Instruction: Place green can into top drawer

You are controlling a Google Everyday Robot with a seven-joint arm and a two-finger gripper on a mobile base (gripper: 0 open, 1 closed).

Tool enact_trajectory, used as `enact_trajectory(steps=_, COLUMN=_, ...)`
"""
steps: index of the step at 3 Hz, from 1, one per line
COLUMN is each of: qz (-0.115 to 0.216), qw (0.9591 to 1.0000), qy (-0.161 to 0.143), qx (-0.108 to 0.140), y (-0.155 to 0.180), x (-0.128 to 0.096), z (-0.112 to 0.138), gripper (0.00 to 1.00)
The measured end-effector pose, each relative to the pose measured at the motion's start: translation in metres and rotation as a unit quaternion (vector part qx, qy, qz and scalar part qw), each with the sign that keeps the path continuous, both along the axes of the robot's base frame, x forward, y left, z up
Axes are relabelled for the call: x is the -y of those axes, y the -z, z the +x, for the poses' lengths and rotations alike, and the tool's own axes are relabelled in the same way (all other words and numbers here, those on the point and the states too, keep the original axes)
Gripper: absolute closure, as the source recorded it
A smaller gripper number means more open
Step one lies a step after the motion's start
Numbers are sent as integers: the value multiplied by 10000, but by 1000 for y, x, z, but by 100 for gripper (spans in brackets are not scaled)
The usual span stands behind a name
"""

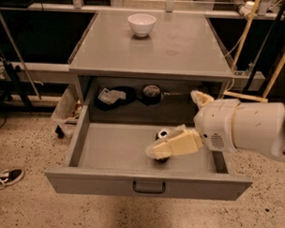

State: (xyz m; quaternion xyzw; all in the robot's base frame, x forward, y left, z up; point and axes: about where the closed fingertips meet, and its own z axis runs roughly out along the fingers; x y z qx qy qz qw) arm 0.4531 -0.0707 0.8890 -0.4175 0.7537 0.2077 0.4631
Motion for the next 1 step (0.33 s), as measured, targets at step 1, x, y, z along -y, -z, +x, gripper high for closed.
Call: enact_trajectory(steps=1, qz=17, qw=9990, qy=422, qx=163, y=-35, x=11, z=-17, gripper=0)
